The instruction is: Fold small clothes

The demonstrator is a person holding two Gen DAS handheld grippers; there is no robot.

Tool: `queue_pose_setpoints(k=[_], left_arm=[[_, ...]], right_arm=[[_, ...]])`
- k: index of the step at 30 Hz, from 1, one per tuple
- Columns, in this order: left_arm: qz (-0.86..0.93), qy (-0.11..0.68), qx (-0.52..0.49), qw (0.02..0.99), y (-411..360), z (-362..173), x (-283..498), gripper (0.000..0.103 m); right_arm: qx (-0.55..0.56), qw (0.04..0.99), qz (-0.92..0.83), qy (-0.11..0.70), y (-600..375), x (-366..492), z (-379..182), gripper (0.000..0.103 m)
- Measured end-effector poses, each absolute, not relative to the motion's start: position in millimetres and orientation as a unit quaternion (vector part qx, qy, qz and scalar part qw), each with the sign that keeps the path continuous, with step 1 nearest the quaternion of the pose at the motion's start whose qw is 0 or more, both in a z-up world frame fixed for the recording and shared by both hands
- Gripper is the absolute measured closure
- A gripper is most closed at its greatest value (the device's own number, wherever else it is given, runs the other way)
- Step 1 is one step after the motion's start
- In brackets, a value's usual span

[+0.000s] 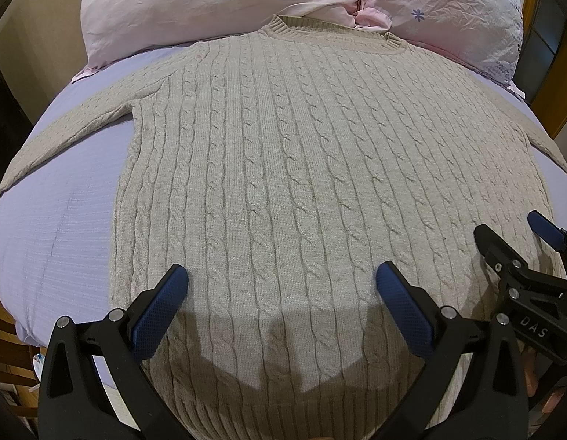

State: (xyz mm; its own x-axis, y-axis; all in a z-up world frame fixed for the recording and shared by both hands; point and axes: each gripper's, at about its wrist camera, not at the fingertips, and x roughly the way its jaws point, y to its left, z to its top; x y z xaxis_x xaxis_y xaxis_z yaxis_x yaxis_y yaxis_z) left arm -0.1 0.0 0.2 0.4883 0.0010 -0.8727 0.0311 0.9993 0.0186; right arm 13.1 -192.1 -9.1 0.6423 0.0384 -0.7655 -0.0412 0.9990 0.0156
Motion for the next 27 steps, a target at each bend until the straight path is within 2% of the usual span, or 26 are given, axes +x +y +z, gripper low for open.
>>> queue_pose_setpoints(k=[27], left_arm=[[-0.008,0.501,0.018,0.865,0.5,0.3,-1.0,0.001]], right_arm=[[-0.008,0.902,0.028,0.43,-189.1,9.9,-14.1,0.002]])
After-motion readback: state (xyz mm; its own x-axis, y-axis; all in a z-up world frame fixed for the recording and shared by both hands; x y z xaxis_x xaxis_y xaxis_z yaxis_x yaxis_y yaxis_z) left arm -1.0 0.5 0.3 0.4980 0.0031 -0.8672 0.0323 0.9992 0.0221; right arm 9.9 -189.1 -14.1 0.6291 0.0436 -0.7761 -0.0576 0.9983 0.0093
